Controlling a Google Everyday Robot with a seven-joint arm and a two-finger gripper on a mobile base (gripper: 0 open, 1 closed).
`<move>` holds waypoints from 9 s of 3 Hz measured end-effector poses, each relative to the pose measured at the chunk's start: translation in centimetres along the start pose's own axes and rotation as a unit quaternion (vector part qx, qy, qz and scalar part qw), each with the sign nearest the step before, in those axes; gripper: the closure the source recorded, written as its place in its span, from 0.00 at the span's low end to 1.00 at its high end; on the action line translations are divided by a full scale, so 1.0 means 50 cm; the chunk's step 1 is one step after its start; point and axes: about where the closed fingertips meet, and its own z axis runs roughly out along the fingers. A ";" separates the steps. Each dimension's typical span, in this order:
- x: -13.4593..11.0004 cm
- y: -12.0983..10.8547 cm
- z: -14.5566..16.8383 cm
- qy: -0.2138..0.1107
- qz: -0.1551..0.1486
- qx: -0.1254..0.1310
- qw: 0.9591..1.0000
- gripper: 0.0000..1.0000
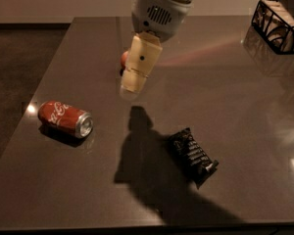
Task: Place coke can upright
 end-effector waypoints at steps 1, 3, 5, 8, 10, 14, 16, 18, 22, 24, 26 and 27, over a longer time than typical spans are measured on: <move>-0.054 0.015 0.026 -0.001 -0.004 -0.009 1.000 0.00; -0.143 0.042 0.074 0.003 -0.003 -0.027 1.000 0.00; -0.186 0.053 0.171 0.046 0.037 -0.016 0.998 0.00; -0.256 0.077 0.318 0.120 0.040 -0.012 0.992 0.00; -0.263 0.069 0.386 0.152 0.033 0.004 0.988 0.18; -0.247 -0.007 0.244 -0.092 0.031 -0.077 0.992 1.00; -0.242 -0.027 0.165 -0.266 0.013 -0.112 0.957 1.00; -0.218 -0.016 0.137 -0.392 -0.001 -0.088 0.916 1.00; -0.161 0.028 0.174 -0.516 -0.016 -0.056 0.854 1.00; -0.129 0.036 0.212 -0.516 -0.013 -0.024 0.856 0.77; -0.116 0.037 0.221 -0.510 -0.007 -0.013 0.860 0.31; -0.120 0.040 0.222 -0.510 -0.009 -0.014 0.860 0.08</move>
Offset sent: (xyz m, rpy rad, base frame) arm -0.0173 0.0823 -0.0110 -0.0299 0.0813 0.0450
